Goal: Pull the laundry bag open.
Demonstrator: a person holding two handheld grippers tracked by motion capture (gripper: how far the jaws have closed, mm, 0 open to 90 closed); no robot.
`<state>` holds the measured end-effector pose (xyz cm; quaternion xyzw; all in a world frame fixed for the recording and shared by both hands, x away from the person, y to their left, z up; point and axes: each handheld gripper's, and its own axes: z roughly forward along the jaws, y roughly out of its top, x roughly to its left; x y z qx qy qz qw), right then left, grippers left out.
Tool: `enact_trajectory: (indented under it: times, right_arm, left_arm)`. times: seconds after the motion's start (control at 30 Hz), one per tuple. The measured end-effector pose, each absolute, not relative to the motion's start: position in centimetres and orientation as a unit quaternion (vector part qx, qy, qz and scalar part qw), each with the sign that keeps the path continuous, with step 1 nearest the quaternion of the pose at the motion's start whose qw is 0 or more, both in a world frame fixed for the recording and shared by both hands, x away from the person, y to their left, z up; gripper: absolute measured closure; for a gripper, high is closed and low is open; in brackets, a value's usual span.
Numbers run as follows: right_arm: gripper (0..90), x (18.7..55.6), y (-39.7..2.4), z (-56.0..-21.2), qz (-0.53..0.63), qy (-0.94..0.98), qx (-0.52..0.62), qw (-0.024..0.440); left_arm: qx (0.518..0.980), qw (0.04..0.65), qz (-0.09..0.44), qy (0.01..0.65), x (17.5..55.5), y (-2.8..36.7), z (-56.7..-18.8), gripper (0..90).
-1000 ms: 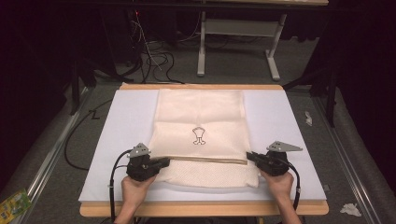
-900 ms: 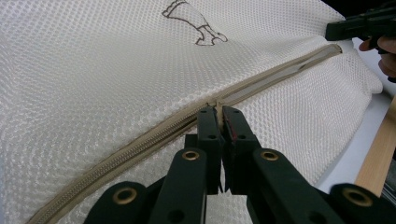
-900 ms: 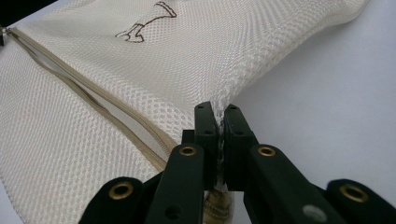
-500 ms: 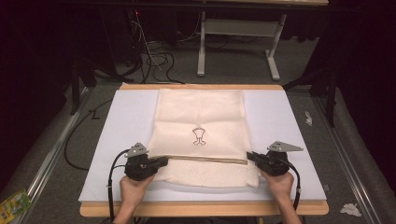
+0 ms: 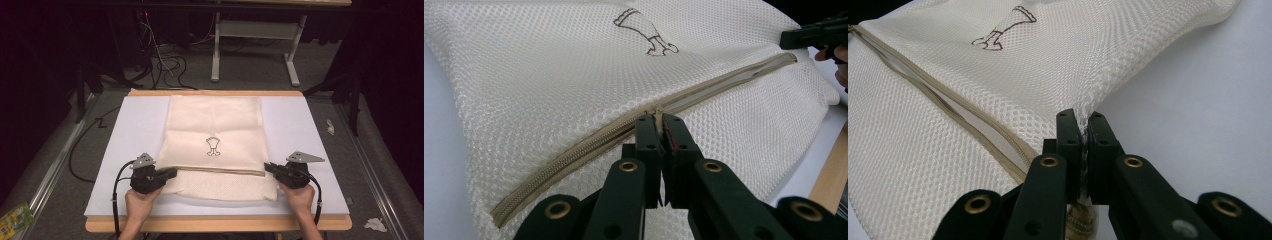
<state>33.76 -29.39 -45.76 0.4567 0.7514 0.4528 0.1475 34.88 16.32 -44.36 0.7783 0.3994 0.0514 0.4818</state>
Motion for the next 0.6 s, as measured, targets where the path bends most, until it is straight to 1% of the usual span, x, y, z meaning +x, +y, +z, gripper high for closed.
enact_trajectory:
  times: [0.6]
  right_arm:
    - [88.2, 33.7, -29.6, -45.7, 0.451, 0.752, 0.458, 0.15]
  left_arm:
    - [0.769, 0.485, 0.06, 0.411, 34.8, 17.6, -44.2, 87.1]
